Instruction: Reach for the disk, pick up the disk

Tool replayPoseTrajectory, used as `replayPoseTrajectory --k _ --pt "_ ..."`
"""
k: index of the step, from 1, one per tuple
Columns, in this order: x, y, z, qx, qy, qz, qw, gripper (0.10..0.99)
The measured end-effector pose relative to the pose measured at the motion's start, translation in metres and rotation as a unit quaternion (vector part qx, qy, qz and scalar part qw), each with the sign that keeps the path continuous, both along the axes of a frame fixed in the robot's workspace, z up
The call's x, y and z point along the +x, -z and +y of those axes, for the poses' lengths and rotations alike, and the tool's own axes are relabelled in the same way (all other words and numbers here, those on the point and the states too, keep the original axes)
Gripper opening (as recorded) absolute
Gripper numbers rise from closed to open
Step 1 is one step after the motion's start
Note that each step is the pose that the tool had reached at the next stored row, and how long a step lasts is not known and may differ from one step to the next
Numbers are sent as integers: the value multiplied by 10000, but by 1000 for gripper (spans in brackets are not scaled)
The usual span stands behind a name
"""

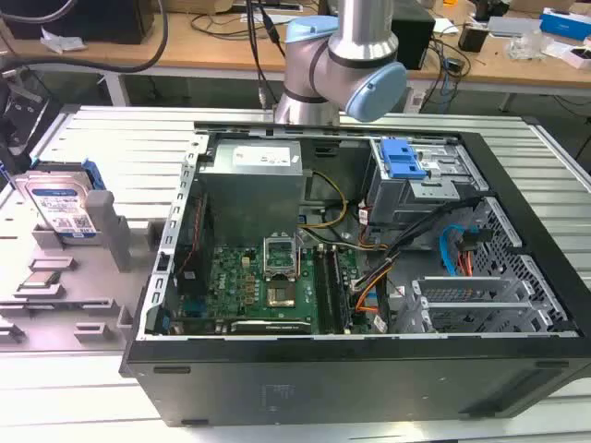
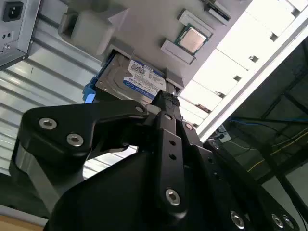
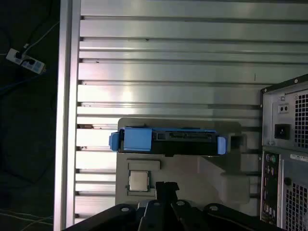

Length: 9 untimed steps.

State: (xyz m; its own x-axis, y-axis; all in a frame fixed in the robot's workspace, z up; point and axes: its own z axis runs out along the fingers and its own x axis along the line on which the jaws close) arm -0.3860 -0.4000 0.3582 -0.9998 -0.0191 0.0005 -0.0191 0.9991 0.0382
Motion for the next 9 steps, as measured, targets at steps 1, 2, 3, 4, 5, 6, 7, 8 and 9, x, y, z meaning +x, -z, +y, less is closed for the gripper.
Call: replayPoseTrajectory --k 1,2,3,4,5,6,7,8,9 --pt "0 0 0 0 -19 0 10000 106" --pt "0 0 0 0 -81 0 10000 106" --pt "0 0 0 0 -150 0 9999 106" --pt "0 0 0 0 -227 0 9997 106" --pt "0 0 0 0 -264 0 9997 106" --pt "0 0 0 0 -309 0 9995 106" --pt "0 0 0 0 -357 0 9994 106" --pt "0 0 0 0 -404 0 9992 106" --pt "0 0 0 0 -502 0 9987 106"
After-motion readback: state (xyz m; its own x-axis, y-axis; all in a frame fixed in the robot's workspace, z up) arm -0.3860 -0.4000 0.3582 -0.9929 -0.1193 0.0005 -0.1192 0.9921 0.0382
